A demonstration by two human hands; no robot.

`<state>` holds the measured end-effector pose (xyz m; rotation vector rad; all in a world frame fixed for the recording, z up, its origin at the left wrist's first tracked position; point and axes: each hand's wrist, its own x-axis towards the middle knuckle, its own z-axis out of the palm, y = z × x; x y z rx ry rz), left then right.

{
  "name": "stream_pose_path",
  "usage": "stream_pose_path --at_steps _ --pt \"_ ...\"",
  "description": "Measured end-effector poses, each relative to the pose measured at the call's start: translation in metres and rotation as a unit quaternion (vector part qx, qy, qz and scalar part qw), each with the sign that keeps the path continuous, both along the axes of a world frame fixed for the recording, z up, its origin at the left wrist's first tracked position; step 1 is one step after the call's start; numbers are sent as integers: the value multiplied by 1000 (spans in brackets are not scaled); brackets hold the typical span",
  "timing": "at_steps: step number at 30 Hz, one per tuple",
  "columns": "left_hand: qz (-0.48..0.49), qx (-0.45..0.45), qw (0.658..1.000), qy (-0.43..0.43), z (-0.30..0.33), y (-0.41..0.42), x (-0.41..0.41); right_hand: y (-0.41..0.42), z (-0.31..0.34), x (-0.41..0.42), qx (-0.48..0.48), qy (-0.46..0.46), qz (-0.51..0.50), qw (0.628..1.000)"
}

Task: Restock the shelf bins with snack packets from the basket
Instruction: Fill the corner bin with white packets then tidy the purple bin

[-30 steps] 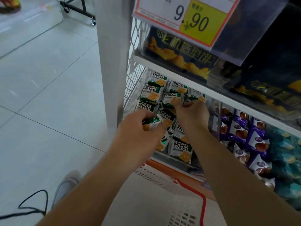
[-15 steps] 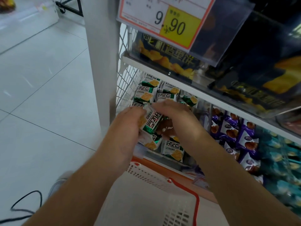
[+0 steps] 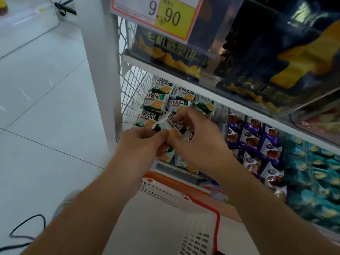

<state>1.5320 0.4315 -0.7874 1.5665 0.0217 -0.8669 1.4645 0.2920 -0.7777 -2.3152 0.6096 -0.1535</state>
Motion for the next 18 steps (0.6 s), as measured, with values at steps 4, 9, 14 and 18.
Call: stream_pose_path --at_steps 4,9,14,18 --pt "6 -20 999 25 0 -5 -3 -12 -1 5 -145 30 -17 989" --pt "11 27 999 -36 -1 -5 -1 -33 1 22 -288 170 -72 940" --pt "-21 46 996 -69 2 -3 1 -36 -8 33 -306 232 -84 919" --pt "-29 54 995 -77 5 -2 5 -31 -7 36 -336 235 -81 908"
